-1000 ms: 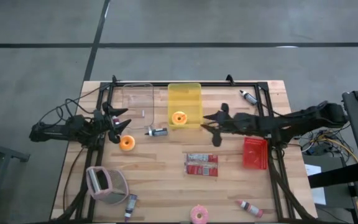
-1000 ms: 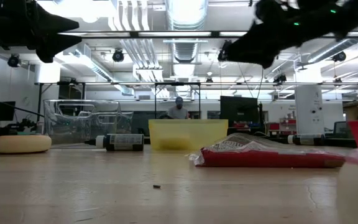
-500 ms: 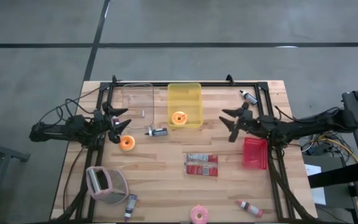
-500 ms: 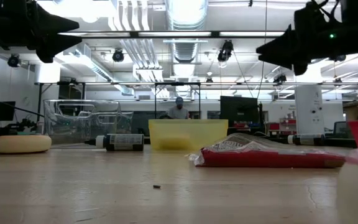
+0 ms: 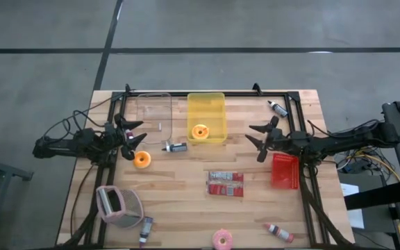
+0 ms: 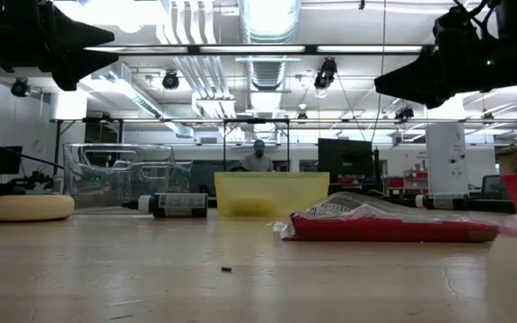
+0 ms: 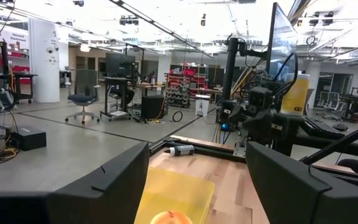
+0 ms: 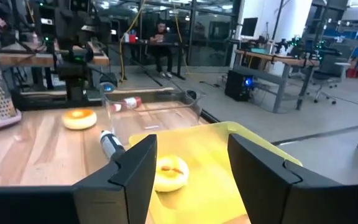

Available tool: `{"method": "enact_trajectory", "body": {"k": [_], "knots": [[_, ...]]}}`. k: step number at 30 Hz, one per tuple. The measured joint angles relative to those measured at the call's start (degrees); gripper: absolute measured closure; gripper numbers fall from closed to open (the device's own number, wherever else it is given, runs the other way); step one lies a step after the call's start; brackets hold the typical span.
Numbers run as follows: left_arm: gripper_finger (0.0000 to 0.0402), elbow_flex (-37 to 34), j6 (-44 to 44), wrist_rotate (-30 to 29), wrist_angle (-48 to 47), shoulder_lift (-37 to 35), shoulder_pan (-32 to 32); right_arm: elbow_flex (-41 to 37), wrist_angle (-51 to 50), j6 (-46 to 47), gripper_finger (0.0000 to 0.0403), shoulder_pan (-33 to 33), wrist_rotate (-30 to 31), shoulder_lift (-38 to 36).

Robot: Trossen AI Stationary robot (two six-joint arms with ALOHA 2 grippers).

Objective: Pick & Place Food Item
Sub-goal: Put the orange donut into the yellow bin

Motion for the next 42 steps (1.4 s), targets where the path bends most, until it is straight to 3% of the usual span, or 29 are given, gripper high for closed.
{"method": "enact_trajectory", "body": {"k": [15, 42], "knots": [[0.0127, 0.0, 0.0, 0.0, 0.0, 0.0, 0.0, 0.0, -1.1, 2.2, 0.0206, 0.0, -0.1, 3.8], [0.0127, 0.0, 0.0, 0.0, 0.0, 0.0, 0.0, 0.0, -1.1, 2.1, 0.0207, 0.0, -0.1, 3.9]]}}
